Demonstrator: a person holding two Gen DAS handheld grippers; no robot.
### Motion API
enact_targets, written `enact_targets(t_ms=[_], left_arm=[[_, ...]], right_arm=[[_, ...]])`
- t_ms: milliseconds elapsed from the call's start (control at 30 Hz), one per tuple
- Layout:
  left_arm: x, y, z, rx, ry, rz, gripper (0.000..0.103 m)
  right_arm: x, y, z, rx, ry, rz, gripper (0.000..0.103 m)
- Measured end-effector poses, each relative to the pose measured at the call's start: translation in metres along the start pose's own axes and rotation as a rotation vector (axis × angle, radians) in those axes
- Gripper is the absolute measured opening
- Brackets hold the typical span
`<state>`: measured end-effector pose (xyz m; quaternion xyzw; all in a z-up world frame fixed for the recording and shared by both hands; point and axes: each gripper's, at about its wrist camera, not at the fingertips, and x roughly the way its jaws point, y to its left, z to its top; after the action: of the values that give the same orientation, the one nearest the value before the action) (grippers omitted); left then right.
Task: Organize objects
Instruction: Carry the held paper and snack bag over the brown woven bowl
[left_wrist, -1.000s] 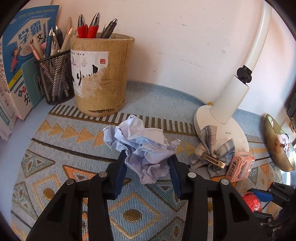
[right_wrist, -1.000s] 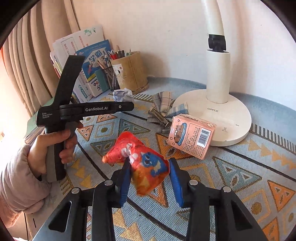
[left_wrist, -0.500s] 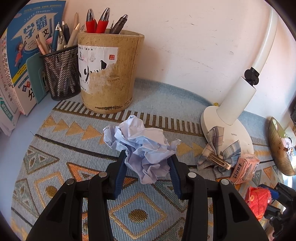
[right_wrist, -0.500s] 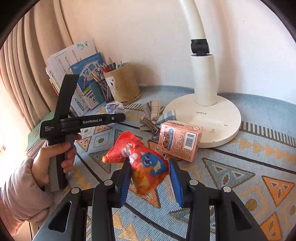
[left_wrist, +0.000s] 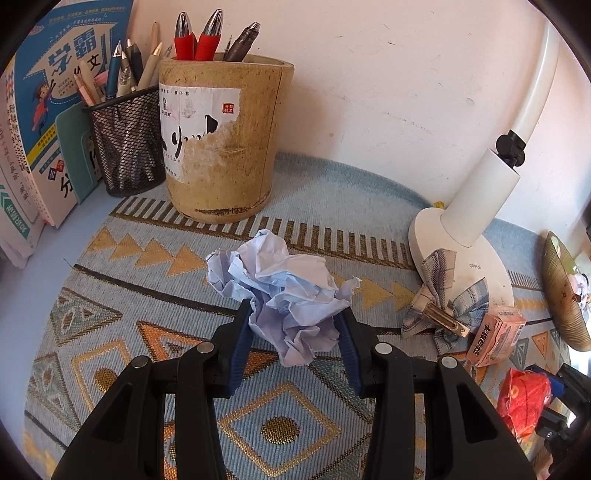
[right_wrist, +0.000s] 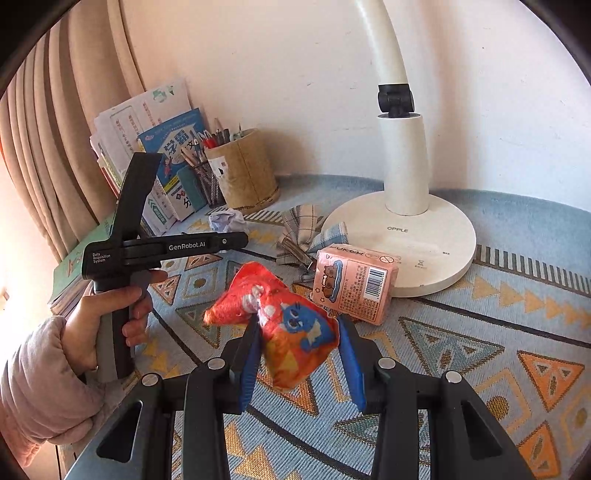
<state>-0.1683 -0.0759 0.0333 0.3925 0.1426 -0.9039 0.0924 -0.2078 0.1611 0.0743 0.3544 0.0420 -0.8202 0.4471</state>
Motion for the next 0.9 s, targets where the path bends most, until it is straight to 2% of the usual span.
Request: enact_targets(t_ms=[167,333,500,533,567,600,633,733,800,900], left_arm=[[-0.002,-0.009,-0.002,-0.006,-0.003,-0.006,0.04],[-0.024,-0.04,-0.009,0.078,-0.084,0.017,0.04],[-0.061,-0.097,0.002,0.128,-0.169,-0.076,0.04],[-0.07,-0.08,0.027,0.142,-0.191,-0.101,0.04],[-0.078,-0.085,0.037,0.156,-0.213,-0.126,0.04],[-0.085,-0.082,0.049,0.171,-0.233,-0.149,0.04],[-0.096,-0.101,0.049,0.184,-0.251,-0.169,0.04],[-0.12,-0.155,0.076,0.235,-0.288,-0.259,0.04],[-0.123,-0.193,0.084,0.278,-0.301,-0.315,0.04],[-0.103,-0.242,0.089,0.359,-0.3,-0.39,0.041]], right_arm=[[-0.004,-0.005,-0.001,0.037,-0.027,-0.004,0.039],[-0.032,-0.025,0.0,0.145,-0.119,0.018,0.039],[-0.093,-0.039,0.031,0.143,-0.241,-0.014,0.039],[-0.108,-0.043,0.036,0.142,-0.269,-0.024,0.039],[-0.122,-0.047,0.041,0.142,-0.295,-0.037,0.039],[-0.136,-0.052,0.044,0.143,-0.319,-0.056,0.039],[-0.151,-0.058,0.046,0.148,-0.345,-0.084,0.039],[-0.193,-0.081,0.049,0.182,-0.404,-0.187,0.039],[-0.216,-0.101,0.047,0.213,-0.43,-0.284,0.039],[-0.243,-0.135,0.037,0.283,-0.438,-0.386,0.039]])
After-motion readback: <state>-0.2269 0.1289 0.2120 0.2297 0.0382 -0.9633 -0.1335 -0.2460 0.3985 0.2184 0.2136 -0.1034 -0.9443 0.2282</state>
